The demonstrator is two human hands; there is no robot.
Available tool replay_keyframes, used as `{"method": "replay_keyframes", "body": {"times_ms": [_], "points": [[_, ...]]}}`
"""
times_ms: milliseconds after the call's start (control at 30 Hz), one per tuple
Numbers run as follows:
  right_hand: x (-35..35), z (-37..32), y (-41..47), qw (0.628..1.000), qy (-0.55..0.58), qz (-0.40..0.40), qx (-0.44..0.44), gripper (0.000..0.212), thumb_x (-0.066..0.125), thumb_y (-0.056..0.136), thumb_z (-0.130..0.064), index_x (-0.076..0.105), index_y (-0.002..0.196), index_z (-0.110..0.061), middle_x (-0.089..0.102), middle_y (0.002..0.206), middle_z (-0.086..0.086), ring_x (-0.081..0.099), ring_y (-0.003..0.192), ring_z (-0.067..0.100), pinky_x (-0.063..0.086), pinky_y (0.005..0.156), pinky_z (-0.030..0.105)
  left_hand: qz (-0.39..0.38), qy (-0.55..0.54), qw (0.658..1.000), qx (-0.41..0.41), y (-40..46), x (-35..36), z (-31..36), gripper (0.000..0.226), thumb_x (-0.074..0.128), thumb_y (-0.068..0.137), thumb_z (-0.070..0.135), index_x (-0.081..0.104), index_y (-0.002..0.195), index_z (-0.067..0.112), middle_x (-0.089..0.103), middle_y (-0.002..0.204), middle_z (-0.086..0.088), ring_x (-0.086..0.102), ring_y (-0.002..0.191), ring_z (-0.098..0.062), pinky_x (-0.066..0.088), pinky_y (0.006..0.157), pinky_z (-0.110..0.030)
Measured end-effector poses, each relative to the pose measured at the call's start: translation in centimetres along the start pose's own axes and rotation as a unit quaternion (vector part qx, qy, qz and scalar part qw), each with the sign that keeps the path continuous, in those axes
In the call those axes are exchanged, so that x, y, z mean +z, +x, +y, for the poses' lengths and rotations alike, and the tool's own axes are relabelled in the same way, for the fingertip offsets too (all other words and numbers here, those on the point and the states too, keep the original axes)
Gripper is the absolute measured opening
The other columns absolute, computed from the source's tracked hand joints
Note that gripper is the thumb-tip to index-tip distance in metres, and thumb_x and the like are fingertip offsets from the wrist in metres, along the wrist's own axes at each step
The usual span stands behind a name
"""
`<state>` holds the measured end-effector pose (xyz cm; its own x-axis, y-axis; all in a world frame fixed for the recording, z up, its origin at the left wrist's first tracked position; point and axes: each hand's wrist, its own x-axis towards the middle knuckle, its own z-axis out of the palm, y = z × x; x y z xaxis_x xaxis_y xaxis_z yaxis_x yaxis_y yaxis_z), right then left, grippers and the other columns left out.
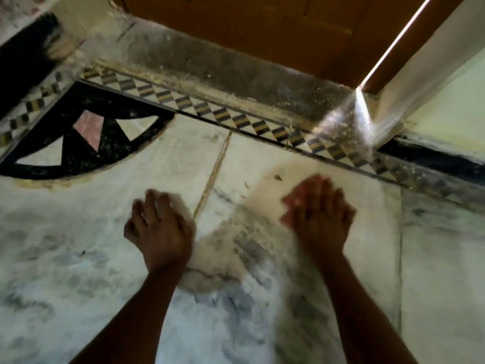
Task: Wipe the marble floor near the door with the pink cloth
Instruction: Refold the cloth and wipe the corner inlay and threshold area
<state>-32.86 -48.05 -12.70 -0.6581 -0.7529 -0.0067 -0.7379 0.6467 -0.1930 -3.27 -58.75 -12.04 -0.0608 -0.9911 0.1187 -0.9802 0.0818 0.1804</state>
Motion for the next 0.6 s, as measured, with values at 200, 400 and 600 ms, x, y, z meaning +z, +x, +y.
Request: {"method": "replay_keyframes", "body": {"times_ms": [200, 400, 600], "points": [[0.3, -6.6, 5.7, 0.996, 0.012, -0.090, -0.018, 0.084, 0.012, 0.094, -0.063, 0.021, 0.170, -0.030, 0.013, 0.178, 0.019, 0.008, 0.162, 0.051, 0.000, 0.122, 0.079, 0.022, -0.044, 0.990, 0.136, 0.1, -0.1, -0.1, 0.045, 0.046, 0.103, 0.030, 0.061, 0.144, 0.018, 0.051, 0.162, -0.009, 0.051, 0.146, -0.033, 0.036, 0.114, -0.053], [-1.7, 4.9, -5.7, 0.998, 0.025, -0.046, -0.041, 0.075, 0.018, 0.103, -0.067, 0.011, 0.171, -0.037, 0.009, 0.181, 0.006, 0.010, 0.165, 0.038, 0.006, 0.129, 0.063, 0.013, -0.122, 0.955, 0.270, -1.7, -0.3, 1.9, 0.065, 0.049, 0.096, 0.025, 0.048, 0.160, 0.013, 0.036, 0.172, -0.015, 0.042, 0.154, -0.039, 0.046, 0.111, -0.055], [-0.9, 3.0, 7.2, 0.984, 0.061, -0.063, 0.156, 0.088, 0.026, 0.101, -0.071, 0.001, 0.172, -0.025, -0.002, 0.179, 0.019, -0.005, 0.163, 0.048, -0.009, 0.122, 0.078, 0.011, -0.101, 0.967, 0.235, -1.1, 1.3, 4.3, 0.063, 0.043, 0.102, 0.038, 0.047, 0.160, 0.014, 0.037, 0.172, -0.015, 0.040, 0.156, -0.040, 0.042, 0.114, -0.057]]}}
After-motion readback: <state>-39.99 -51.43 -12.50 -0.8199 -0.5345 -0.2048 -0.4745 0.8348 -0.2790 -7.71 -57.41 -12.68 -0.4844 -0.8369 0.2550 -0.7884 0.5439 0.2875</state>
